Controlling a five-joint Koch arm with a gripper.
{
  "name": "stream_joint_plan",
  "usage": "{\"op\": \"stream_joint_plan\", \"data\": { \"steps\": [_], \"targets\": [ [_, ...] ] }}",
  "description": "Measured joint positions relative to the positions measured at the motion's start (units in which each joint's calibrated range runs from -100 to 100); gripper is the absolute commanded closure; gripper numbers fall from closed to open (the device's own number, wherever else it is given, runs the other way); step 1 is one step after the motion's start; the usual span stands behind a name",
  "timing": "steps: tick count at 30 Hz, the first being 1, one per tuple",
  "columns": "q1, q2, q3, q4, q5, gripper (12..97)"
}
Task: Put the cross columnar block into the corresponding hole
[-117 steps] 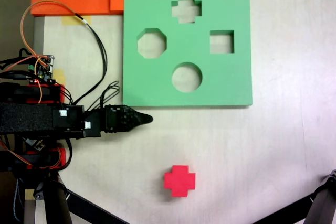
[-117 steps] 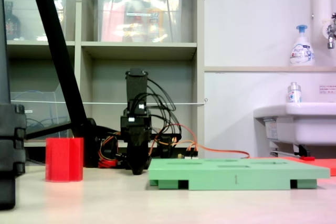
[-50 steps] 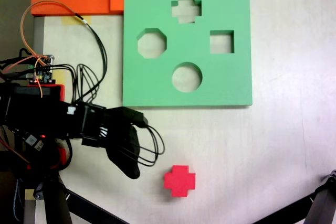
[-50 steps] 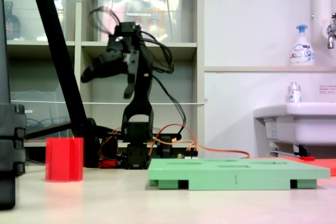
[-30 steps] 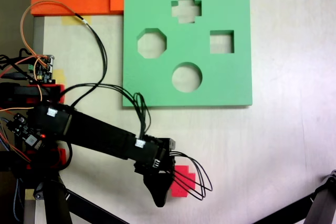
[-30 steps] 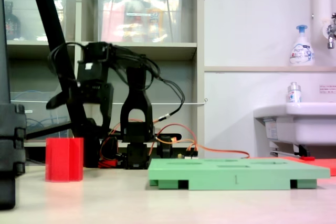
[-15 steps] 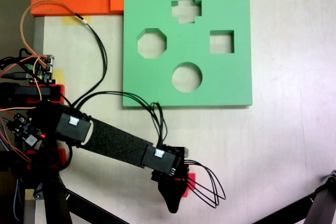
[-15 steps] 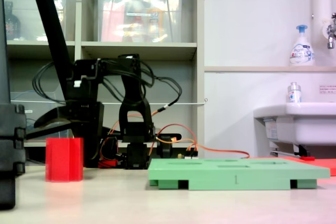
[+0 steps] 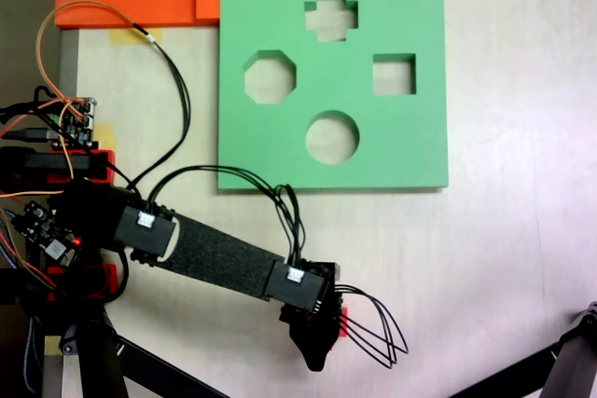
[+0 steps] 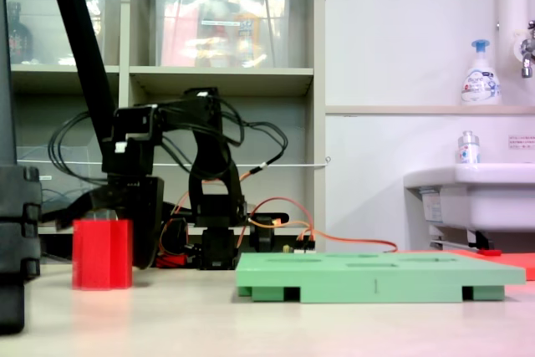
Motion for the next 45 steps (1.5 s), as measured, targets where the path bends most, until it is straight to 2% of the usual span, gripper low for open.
{"op": "stream_joint_plan", "data": {
  "steps": [4, 5, 11, 18, 28, 36, 45],
  "targets": [
    [0.0, -1.5, -2.2, 0.5, 0.1, 60.8],
    [0.0, -1.5, -2.6, 0.5, 0.1, 62.1],
    [-0.1, -1.8, -4.8, 0.3, 0.1, 59.7],
    [-0.2, -4.7, -5.5, -2.8, 0.7, 62.3],
    [3.5, -34.5, -8.3, -14.9, 5.8, 62.1],
    [11.1, -62.4, -7.9, -16.4, 13.1, 62.1],
    [28.4, -62.2, -7.2, -16.5, 26.1, 62.0]
  ]
}}
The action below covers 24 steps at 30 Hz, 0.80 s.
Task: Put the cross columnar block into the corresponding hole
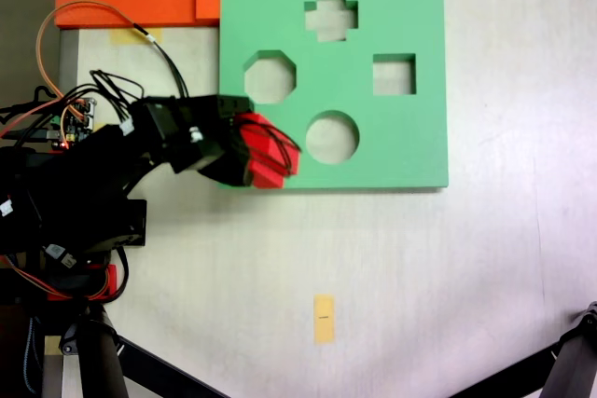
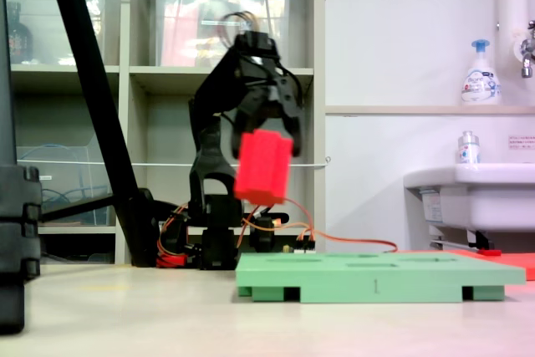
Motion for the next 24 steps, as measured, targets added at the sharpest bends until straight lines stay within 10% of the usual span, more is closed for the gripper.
{"op": "stream_joint_plan", "data": {
  "steps": [24],
  "targets": [
    [8.9, 35.3, 6.1, 34.9, 11.7, 61.9]
  ]
}}
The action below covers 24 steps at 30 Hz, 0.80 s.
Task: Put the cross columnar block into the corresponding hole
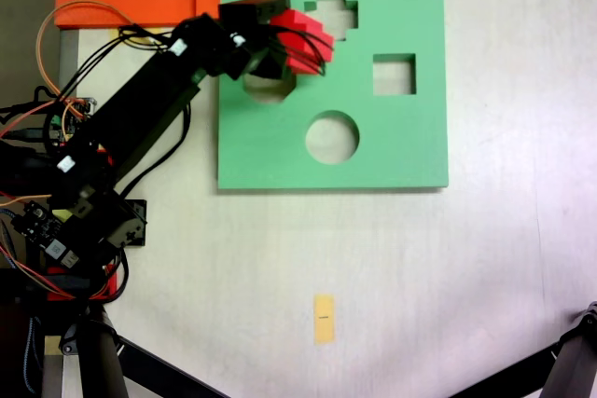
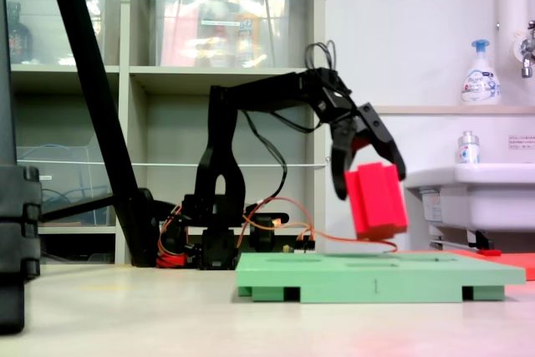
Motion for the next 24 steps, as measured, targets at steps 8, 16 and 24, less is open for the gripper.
{"op": "stream_joint_plan", "data": {
  "steps": [8, 16, 24],
  "targets": [
    [1.5, 12.3, 11.6, 2.0, 0.1, 61.7],
    [1.7, 13.8, 11.6, 2.0, 0.2, 61.7],
    [1.7, 17.5, 11.6, 2.0, 0.1, 60.9]
  ]
}}
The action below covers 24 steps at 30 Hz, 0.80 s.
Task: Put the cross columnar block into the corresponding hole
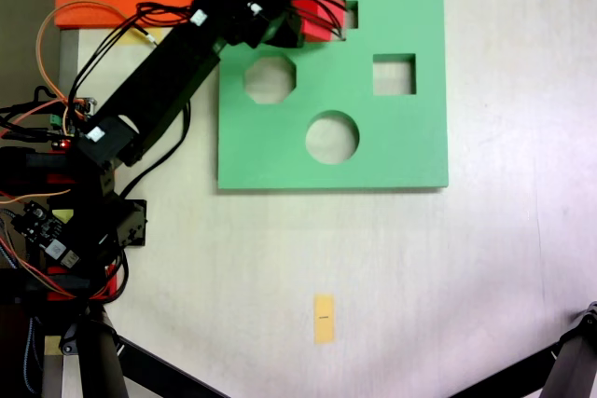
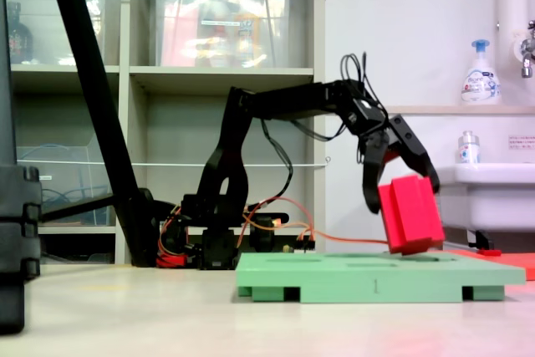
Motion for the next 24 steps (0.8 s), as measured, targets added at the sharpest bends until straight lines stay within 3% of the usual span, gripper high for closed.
{"op": "stream_joint_plan", "data": {
  "steps": [24],
  "targets": [
    [-0.5, 5.3, 2.9, 0.3, -2.3, 60.1]
  ]
}}
